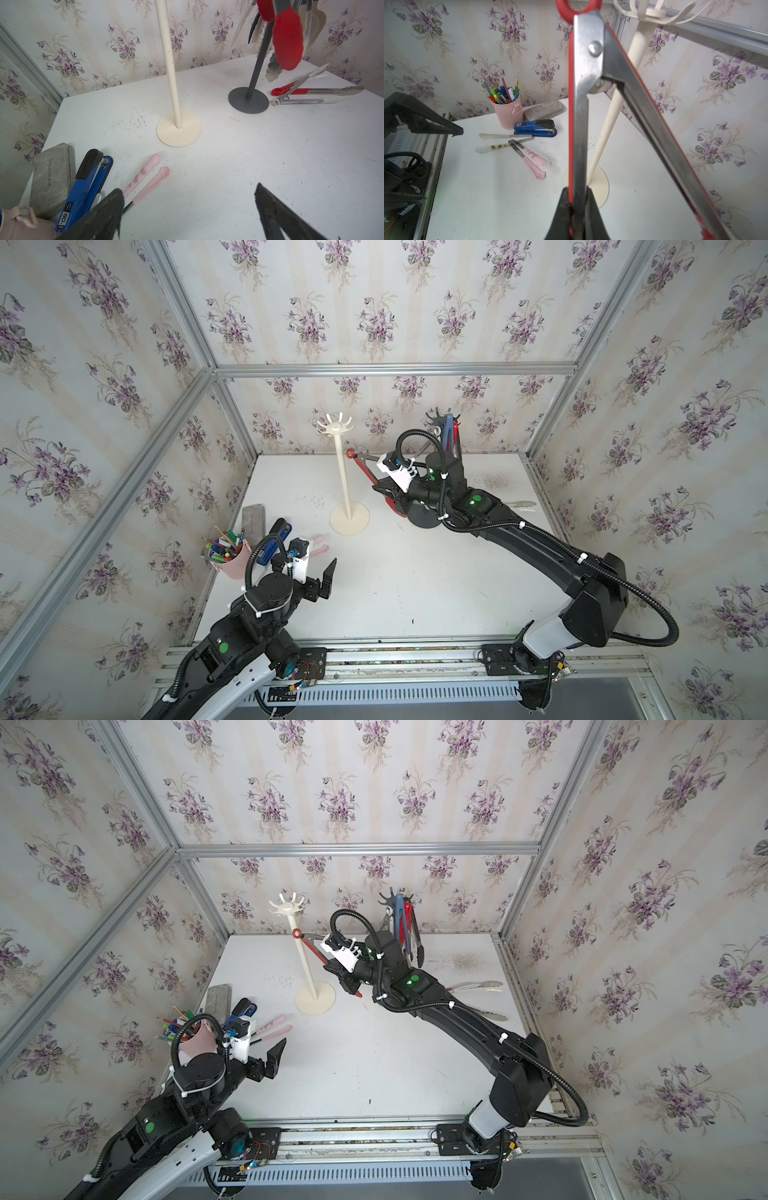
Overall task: Hang food tongs on kitchen utensil racks
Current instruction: Hang the food tongs on the rack.
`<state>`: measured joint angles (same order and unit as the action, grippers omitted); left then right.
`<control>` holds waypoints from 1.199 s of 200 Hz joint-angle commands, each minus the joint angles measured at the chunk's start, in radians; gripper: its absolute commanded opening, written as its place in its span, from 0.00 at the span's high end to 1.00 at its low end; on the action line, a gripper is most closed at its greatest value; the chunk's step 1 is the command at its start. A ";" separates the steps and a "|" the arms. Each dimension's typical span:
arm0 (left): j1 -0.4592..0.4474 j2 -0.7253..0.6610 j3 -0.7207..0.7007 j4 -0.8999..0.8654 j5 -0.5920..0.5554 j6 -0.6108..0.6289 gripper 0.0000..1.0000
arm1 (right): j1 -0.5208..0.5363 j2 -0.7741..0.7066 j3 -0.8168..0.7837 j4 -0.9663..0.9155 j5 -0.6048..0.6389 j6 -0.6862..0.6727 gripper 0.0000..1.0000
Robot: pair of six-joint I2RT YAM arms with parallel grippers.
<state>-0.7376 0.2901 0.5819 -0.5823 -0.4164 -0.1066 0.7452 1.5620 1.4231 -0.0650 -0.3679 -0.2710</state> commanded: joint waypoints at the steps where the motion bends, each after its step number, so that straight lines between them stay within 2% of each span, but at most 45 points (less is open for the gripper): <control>1: 0.001 -0.002 0.001 0.017 -0.005 0.000 0.01 | -0.020 0.014 0.023 0.062 -0.072 0.029 1.00; 124: 0.001 -0.007 0.000 0.018 -0.005 0.001 0.01 | -0.069 0.167 0.233 0.022 -0.187 0.146 1.00; 240: 0.001 -0.012 0.000 0.018 -0.005 0.000 0.01 | -0.076 0.260 0.349 -0.080 -0.158 0.228 1.00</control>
<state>-0.7376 0.2790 0.5819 -0.5819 -0.4160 -0.1062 0.6674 1.8164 1.7603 -0.1558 -0.5335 -0.0666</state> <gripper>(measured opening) 0.993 0.079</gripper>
